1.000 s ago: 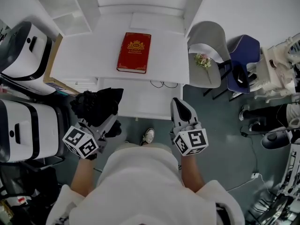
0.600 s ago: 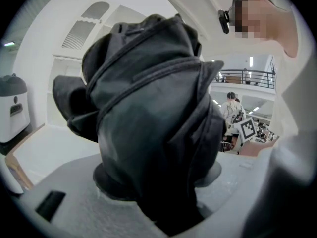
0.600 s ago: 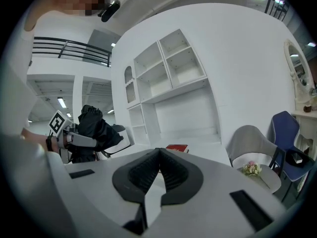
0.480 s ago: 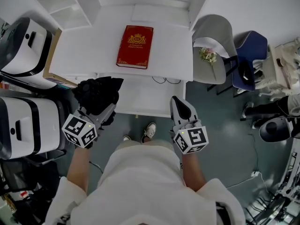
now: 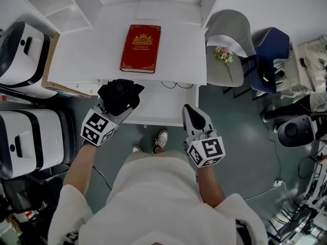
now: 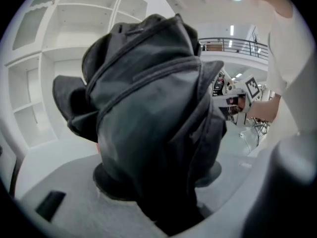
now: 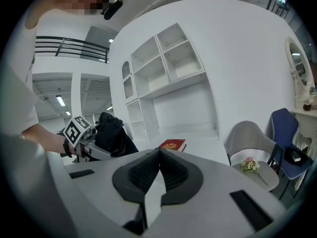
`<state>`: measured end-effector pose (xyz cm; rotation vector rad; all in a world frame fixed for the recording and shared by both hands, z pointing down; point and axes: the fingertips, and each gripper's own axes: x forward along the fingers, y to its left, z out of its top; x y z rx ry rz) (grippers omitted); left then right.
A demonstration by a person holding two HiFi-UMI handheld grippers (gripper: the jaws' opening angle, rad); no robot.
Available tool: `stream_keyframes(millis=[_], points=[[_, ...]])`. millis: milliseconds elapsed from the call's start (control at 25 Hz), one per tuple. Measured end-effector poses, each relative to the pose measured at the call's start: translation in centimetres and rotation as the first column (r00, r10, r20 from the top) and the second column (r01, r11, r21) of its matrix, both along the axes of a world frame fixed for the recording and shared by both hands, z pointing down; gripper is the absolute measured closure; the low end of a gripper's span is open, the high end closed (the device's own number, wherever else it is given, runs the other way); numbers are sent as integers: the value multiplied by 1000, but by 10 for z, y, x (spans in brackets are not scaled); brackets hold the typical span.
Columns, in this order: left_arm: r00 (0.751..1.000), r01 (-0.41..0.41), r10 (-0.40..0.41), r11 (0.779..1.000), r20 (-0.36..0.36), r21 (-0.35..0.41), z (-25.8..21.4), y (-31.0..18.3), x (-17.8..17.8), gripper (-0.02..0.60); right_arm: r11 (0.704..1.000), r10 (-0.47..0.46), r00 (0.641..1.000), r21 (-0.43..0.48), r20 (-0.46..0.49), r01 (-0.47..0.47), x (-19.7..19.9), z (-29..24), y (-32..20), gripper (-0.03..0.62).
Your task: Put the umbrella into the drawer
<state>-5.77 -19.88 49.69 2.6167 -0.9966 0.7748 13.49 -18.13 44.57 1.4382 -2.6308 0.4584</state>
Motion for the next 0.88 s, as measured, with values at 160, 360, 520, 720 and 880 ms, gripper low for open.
stream_keyframes(millis=[160,360,520,720,880], points=[[992,-82,85,996,90,-45,31,-3,10,307,1000,-7,1000,-6,-9,7,1,1,-4,592],[964,-160,179,981,196,-108,66,-13,11,307,1000,-7,1000,-18,-15,6,6,5,-8,592],[946,-178,214,970,243,-163,96,-23,14,307,999,-5,1000,-39,-18,5,11,14,-9,592],[906,-218,287,947,313,-236,140,-24,21,305,999,-7,1000,-52,-29,5,15,20,-16,592],[877,-227,326,929,354,-293,171,-27,30,305,998,-9,999,-64,-35,7,19,27,-21,592]])
